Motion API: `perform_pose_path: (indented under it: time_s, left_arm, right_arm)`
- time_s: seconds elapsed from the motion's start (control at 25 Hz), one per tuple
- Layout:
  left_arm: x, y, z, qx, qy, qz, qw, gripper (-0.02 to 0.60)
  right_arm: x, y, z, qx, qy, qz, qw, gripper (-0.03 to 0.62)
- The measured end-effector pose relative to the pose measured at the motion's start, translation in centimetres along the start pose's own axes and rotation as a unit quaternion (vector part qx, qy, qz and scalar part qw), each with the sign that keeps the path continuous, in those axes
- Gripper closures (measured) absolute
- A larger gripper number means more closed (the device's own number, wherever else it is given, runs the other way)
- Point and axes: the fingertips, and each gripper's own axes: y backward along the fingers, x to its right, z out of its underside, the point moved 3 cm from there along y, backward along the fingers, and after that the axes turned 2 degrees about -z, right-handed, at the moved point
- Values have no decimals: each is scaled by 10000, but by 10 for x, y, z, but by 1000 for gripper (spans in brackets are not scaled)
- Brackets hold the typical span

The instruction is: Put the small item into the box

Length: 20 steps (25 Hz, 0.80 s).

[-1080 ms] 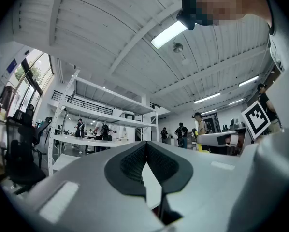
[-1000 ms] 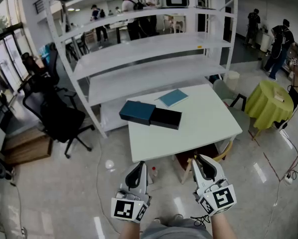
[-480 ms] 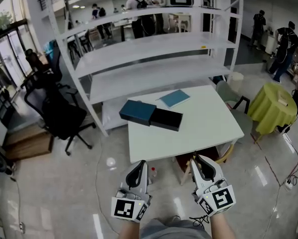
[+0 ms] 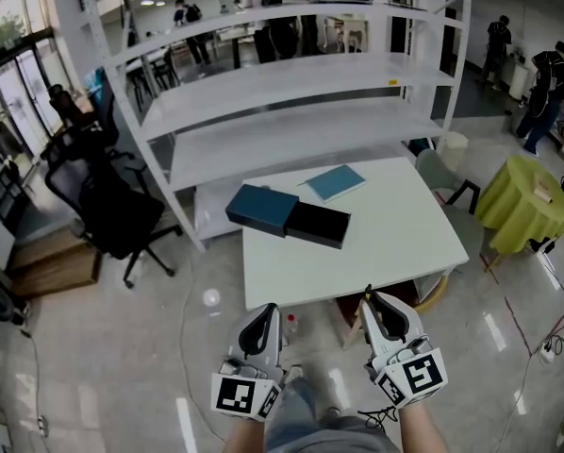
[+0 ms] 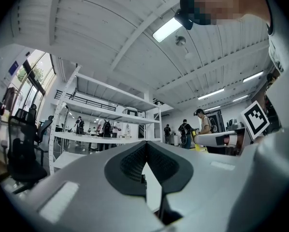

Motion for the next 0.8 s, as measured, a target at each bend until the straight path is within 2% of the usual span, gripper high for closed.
perform_pose_path:
  time_s: [0.28,0.8]
  left_arm:
    - [-24,-42,7,17,62,120,9999,566]
    - [-92,-129,8,138,102,412,9990,566]
  right_arm:
    - [21,-36,3,-8,26,142,9999,536]
    - [54,-130,-1,90,35,450,9989,536]
